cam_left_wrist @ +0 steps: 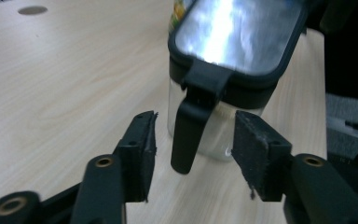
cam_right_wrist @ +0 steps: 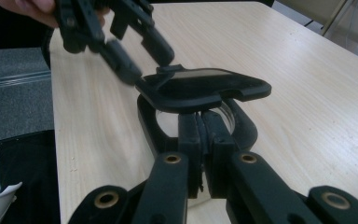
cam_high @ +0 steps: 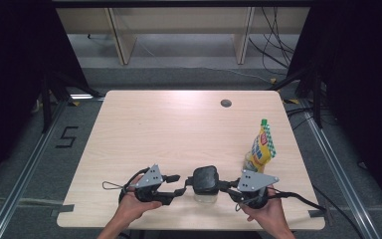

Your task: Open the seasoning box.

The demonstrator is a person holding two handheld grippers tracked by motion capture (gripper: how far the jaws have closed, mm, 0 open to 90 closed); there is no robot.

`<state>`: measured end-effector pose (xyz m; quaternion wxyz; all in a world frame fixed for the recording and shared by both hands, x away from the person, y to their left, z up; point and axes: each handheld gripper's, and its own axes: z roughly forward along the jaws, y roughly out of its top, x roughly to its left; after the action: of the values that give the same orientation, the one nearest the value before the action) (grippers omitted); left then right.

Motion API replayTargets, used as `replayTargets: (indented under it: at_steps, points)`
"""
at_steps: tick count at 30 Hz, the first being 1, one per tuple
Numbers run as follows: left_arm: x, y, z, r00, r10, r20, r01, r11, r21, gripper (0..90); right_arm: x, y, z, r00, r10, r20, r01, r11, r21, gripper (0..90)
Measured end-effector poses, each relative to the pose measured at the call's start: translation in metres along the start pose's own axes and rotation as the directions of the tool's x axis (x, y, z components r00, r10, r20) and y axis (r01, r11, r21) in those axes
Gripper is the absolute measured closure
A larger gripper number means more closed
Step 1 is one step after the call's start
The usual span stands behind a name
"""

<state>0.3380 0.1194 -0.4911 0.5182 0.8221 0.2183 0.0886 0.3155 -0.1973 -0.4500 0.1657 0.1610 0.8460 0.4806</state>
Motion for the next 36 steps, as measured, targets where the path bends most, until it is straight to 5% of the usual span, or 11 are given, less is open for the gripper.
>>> replayTargets:
  at_steps: [6,9,16,19,20,23,36]
  points:
    - [0.002,-0.007,0.015,0.9994,0.025,0.023,-0.025,0.9992,0.030,46.1,-0.001,0.007,0.004,1.0000,0.001,-0.010,-0.001,1.000,-0.027,87.3]
    - [0.003,-0.011,0.020,0.9986,0.028,0.045,-0.029,0.9992,0.028,51.1,-0.001,0.009,0.004,1.0000,0.002,0.005,-0.002,1.000,-0.022,87.4]
    - [0.003,-0.008,0.015,0.9985,0.052,0.016,-0.052,0.9987,-0.003,72.4,-0.001,0.017,0.009,1.0000,0.007,-0.004,-0.007,0.998,-0.062,87.4]
    - [0.002,-0.009,0.014,0.9987,0.049,0.015,-0.049,0.9988,0.005,72.8,0.000,0.018,0.011,0.9998,0.006,-0.020,-0.007,0.998,-0.062,87.4]
    - [0.003,-0.008,0.013,0.9963,0.085,0.008,-0.085,0.9960,0.028,72.8,-0.001,0.019,0.012,0.9997,-0.008,-0.025,0.006,0.998,-0.057,87.3]
    - [0.000,-0.008,0.014,0.9985,0.055,0.006,-0.055,0.9985,0.010,72.8,0.000,0.022,0.013,0.9997,-0.005,-0.024,0.003,0.998,-0.061,87.3]
    - [-0.006,-0.007,0.015,0.9976,0.067,0.016,-0.067,0.9975,0.019,72.8,0.007,0.034,0.023,0.9978,-0.015,-0.064,0.009,0.996,-0.091,86.8]
